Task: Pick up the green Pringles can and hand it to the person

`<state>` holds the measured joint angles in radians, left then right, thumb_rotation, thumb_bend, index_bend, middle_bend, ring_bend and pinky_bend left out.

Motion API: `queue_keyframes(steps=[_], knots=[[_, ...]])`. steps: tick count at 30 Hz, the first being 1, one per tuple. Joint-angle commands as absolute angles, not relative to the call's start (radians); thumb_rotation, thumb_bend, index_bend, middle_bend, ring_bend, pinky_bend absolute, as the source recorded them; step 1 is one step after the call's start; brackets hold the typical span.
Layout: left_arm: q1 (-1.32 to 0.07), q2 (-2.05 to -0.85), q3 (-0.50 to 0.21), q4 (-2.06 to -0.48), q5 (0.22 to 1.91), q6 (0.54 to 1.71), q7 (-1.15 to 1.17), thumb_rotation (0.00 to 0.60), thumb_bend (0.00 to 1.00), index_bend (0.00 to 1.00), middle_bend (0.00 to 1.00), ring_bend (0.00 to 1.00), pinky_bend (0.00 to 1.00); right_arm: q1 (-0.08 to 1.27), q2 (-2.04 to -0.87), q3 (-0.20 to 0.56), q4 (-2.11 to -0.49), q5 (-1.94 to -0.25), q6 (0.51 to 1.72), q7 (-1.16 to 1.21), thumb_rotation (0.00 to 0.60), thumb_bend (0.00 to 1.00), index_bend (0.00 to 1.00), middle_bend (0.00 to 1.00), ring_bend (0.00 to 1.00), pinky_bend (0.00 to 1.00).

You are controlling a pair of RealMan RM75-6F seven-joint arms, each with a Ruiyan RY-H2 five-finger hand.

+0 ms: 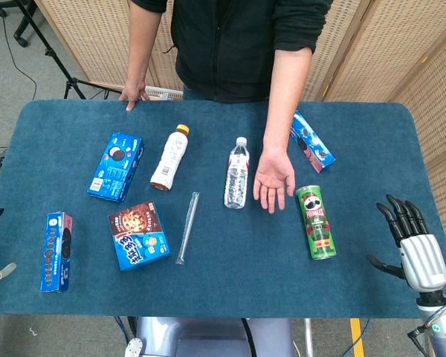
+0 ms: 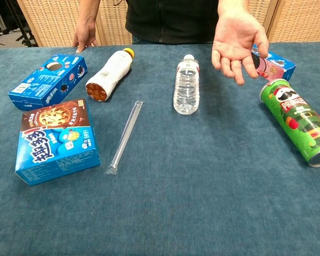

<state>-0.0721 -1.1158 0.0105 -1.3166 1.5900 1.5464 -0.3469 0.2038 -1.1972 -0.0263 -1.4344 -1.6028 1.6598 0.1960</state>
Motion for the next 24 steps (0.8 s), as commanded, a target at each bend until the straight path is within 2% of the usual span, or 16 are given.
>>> queue_keyframes(steps=[1, 8, 11, 13, 19, 24], knots=[[-0.074, -1.115, 0.01, -1.324, 1.587, 1.54, -0.338, 0.6, 0.0, 0.0, 0.0, 0.0, 0.0, 0.203, -1.199, -0.021, -1.427, -1.606, 1.648, 0.199, 0.6, 0.0, 0.05, 0.0, 0.0, 0.04], [-0.082, -1.116, 0.007, -1.34, 1.577, 1.518, -0.321, 0.6, 0.0, 0.0, 0.0, 0.0, 0.0, 0.231, -1.195, -0.022, -1.325, -1.632, 1.579, 0.219, 0.6, 0.0, 0.06, 0.01, 0.0, 0.04], [-0.09, -1.118, 0.005, -1.354, 1.577, 1.507, -0.304, 0.6, 0.0, 0.0, 0.0, 0.0, 0.0, 0.291, -1.192, -0.041, -1.13, -1.711, 1.524, 0.231, 0.6, 0.0, 0.1, 0.02, 0.0, 0.04], [-0.094, -1.118, 0.006, -1.362, 1.578, 1.499, -0.297, 0.6, 0.0, 0.0, 0.0, 0.0, 0.0, 0.319, -1.205, -0.054, -1.011, -1.763, 1.528, 0.261, 0.6, 0.0, 0.12, 0.04, 0.0, 0.04], [-0.104, -1.115, 0.003, -1.392, 1.567, 1.477, -0.271, 0.6, 0.0, 0.0, 0.0, 0.0, 0.0, 0.392, -1.29, -0.122, -0.609, -1.926, 1.611, 0.354, 0.6, 0.0, 0.25, 0.1, 0.0, 0.04], [-0.107, -1.119, -0.004, -1.404, 1.542, 1.458, -0.245, 0.6, 0.0, 0.0, 0.0, 0.0, 0.0, 0.434, -1.36, -0.189, -0.385, -2.017, 1.671, 0.352, 0.6, 0.0, 0.3, 0.11, 0.0, 0.04]])
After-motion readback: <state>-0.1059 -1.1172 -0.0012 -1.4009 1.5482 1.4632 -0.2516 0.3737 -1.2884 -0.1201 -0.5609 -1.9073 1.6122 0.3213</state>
